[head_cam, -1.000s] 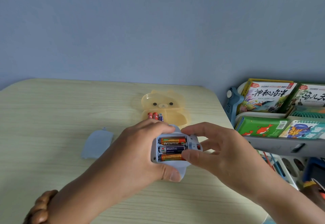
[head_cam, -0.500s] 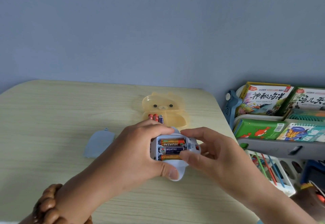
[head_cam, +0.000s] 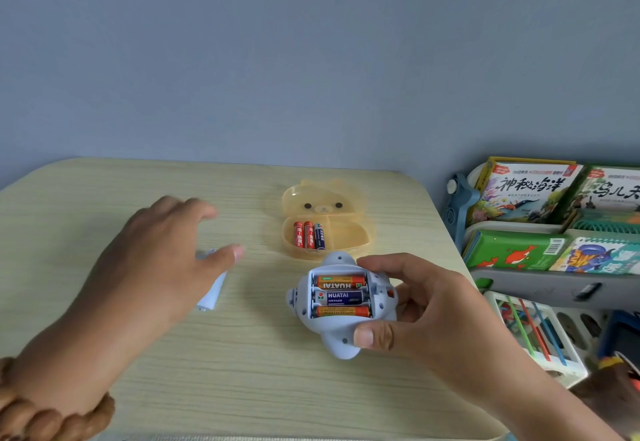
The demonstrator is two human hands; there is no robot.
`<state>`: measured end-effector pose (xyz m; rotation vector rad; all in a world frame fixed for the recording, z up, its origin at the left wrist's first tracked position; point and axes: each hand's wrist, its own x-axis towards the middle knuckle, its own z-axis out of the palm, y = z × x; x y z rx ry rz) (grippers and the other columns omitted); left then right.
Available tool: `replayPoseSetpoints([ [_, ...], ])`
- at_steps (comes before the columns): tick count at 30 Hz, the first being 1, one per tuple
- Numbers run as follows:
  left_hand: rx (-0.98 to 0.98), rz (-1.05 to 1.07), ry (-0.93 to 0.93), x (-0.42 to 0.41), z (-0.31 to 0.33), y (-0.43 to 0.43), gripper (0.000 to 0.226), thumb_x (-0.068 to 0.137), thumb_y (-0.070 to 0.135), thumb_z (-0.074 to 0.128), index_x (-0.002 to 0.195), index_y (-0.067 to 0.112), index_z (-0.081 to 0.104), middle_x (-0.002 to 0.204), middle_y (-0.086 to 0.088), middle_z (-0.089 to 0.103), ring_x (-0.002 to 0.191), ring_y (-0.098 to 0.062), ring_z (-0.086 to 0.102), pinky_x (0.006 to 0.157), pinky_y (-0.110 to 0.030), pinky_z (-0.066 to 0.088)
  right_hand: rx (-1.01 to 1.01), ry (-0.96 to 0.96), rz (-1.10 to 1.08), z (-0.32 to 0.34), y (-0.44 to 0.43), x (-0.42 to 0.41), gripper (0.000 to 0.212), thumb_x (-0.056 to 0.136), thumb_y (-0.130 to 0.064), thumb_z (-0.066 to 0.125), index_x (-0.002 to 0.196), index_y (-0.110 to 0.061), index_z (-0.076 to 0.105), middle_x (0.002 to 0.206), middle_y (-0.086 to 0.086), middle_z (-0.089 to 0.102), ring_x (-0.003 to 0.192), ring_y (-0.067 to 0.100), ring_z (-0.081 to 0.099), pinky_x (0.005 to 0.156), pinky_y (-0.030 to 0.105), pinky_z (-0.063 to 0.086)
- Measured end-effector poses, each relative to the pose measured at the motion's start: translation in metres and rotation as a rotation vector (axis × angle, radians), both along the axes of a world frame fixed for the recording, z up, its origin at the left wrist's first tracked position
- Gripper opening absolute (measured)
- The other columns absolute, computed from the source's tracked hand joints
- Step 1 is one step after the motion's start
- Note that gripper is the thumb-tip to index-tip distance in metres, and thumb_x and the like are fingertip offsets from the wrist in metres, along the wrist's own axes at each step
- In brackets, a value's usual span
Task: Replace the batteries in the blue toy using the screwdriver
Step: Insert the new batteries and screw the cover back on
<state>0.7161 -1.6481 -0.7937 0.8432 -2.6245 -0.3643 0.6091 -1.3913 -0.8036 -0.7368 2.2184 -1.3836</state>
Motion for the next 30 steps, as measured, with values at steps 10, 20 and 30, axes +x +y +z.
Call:
replayPoseSetpoints([
  [10,0.122,-0.078,0.018,0.004,-0.003,-0.006,0.030,0.072,0.036,0.077,0.098,0.043,0.064,0.097,0.017,0.072,0.088,-0.010,0.067,0.079,-0.033,0.055,-0.018,-0.012,0.013,0.001,-0.002,0.002,0.063,0.051,-0.041,0.093,0.108,-0.050,0.067,0.083,0.001,0.078,0.066,0.010,0.070,0.079,0.042,0.061],
  [20,0.822,-0.703,0.402,-0.020,0.014,0.046,0.050,0.078,0.033,0.077,0.125,0.026,0.063,0.122,0.003,0.070,0.117,-0.013,0.066,0.094,-0.026,0.055,-0.003,0.004,0.013,0.000,-0.002,0.002,0.065,0.051,-0.046,0.094,0.110,-0.050,0.066,0.085,0.003,0.078,0.068,0.016,0.070,0.076,0.035,0.061],
  [30,0.774,-0.762,0.284,-0.022,0.008,0.055,0.046,0.076,0.016,0.082,0.120,0.024,0.068,0.115,0.007,0.073,0.112,-0.012,0.068,0.093,-0.028,0.056,-0.012,-0.006,0.015,0.000,-0.001,0.001,0.061,0.053,-0.039,0.094,0.108,-0.045,0.068,0.080,0.002,0.077,0.055,0.002,0.058,0.060,0.018,0.047],
])
